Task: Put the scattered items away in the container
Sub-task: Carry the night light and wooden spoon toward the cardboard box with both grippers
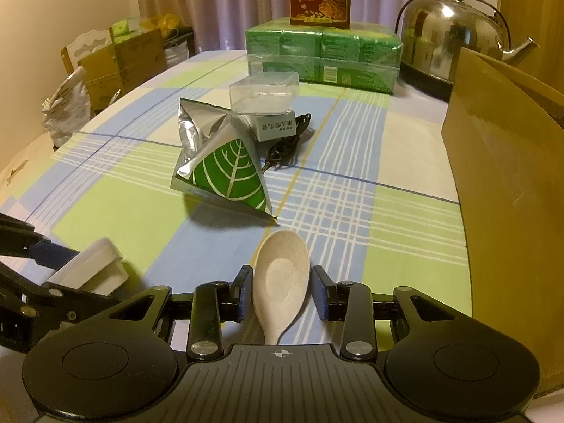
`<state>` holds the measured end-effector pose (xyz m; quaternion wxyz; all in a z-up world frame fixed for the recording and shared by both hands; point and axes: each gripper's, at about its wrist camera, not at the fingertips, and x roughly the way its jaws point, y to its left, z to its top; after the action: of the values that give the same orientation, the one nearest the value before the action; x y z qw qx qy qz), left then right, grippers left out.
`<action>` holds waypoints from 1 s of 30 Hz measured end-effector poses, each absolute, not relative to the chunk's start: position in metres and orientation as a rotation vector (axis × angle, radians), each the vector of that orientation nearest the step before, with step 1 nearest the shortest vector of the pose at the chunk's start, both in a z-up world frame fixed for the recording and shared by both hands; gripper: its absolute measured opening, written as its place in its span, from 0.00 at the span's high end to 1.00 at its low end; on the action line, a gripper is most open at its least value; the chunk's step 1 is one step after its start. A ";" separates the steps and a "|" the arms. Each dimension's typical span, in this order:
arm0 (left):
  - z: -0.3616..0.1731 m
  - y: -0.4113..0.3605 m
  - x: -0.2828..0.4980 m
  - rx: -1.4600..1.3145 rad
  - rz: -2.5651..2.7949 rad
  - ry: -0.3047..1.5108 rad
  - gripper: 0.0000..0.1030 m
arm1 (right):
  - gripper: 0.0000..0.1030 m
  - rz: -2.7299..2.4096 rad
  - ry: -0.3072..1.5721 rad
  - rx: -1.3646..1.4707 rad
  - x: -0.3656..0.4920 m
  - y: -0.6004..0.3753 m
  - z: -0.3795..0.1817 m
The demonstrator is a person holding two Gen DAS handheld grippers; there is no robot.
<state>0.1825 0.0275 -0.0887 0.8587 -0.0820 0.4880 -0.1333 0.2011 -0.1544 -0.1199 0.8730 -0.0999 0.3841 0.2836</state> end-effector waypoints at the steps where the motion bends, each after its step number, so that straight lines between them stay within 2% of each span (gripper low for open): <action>1: -0.088 0.027 0.181 -0.170 -0.274 1.021 0.40 | 0.69 0.591 0.806 -0.207 0.201 -0.155 -0.119; 11: -0.082 0.012 0.165 -0.168 -0.259 1.000 0.40 | 0.70 0.562 0.771 -0.199 0.177 -0.174 -0.097; 30: -0.037 -0.014 0.138 -0.141 -0.265 0.909 0.40 | 0.72 0.494 0.659 -0.147 0.137 -0.217 -0.041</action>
<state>0.1382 -0.0139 -0.0371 0.8877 -0.0680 0.4371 -0.1276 0.1374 -0.2172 -0.0409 0.9137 -0.0716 0.3201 0.2400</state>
